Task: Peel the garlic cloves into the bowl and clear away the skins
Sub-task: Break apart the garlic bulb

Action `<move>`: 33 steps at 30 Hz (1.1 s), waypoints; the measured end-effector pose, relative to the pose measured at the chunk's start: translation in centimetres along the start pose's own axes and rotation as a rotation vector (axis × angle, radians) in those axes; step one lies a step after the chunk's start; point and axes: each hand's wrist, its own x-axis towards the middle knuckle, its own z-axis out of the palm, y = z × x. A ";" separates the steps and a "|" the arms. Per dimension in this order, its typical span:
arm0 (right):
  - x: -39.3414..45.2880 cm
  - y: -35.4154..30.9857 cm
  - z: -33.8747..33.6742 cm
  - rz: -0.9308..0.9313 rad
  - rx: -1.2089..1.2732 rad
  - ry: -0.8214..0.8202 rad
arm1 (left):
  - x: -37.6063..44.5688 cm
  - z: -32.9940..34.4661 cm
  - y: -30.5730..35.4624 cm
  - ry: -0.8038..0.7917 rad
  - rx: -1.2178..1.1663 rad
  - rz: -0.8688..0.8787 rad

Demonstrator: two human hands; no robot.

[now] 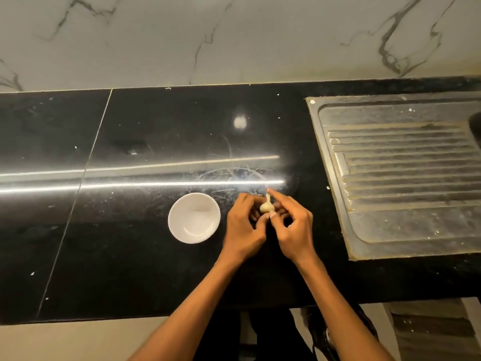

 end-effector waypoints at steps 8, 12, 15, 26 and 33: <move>-0.3 0.6 0.3 0.045 0.087 0.009 | -0.3 0.0 -1.4 0.049 -0.039 0.027; -0.4 0.5 0.5 0.039 0.078 0.009 | -0.8 0.1 -1.3 0.056 -0.054 0.014; -0.3 0.6 0.6 0.026 0.074 0.000 | -0.9 0.1 -1.4 0.076 -0.086 -0.001; -0.2 0.8 0.9 -0.034 0.063 0.041 | -0.9 0.4 -1.9 0.104 -0.163 -0.078; -0.1 0.5 0.8 -0.005 0.092 0.047 | -1.2 0.2 -1.3 0.108 -0.189 -0.081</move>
